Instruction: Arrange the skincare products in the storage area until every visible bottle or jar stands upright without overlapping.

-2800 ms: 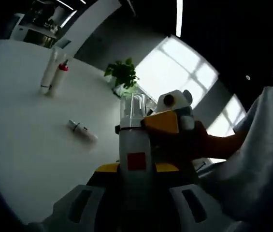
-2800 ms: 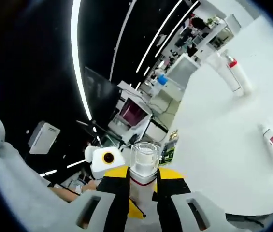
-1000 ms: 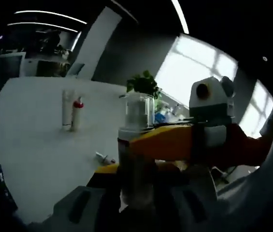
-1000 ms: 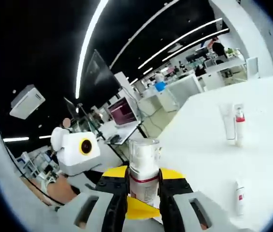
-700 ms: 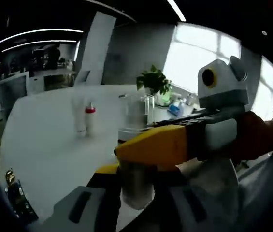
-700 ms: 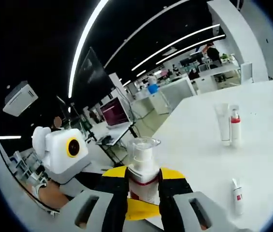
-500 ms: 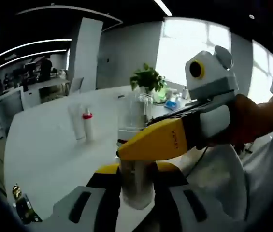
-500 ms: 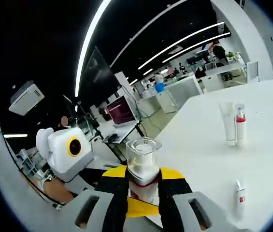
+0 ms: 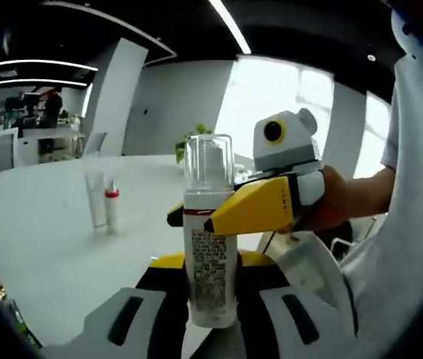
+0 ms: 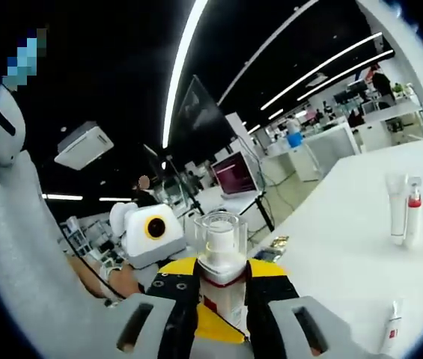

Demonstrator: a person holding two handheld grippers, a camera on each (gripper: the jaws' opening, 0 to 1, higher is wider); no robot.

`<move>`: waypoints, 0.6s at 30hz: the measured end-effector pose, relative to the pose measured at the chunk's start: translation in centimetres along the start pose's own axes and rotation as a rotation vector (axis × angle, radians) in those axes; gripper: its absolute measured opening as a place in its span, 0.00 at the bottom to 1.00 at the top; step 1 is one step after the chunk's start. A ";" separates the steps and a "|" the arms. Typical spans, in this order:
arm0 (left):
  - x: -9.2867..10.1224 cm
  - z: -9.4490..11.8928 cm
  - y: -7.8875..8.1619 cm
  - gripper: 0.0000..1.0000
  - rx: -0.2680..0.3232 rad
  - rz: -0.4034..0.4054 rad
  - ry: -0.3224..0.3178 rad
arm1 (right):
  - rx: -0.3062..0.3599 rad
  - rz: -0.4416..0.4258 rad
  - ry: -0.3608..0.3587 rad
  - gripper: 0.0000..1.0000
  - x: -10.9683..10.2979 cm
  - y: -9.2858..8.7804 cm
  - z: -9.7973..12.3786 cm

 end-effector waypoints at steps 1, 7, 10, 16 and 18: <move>0.0 0.0 0.0 0.20 -0.002 -0.003 0.002 | 0.003 -0.008 -0.009 0.17 0.1 0.0 -0.1; -1.1 -0.1 0.0 0.20 0.003 0.056 0.090 | 0.070 -0.122 -0.097 0.17 1.0 0.0 -0.9; -1.1 -0.1 -0.4 0.20 0.000 0.083 0.087 | 0.039 -0.087 -0.120 0.17 0.9 -0.3 -1.1; -0.8 0.3 -0.3 0.20 0.039 0.131 0.034 | -0.004 -0.057 -0.085 0.17 0.6 -0.5 -1.0; -0.6 0.3 -0.4 0.20 0.044 0.154 0.001 | -0.037 -0.038 -0.069 0.17 0.4 -0.6 -1.0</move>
Point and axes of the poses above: the point that each gripper's makers call its tool centre point, and the gripper's own axes: z roughly backward along the fingers, x roughly to its right, y roughly out of its top, the point moved 4 cm from there along z, roughly backward along the fingers, and after that the axes turned 4 degrees about -z, right-handed, at the moved point
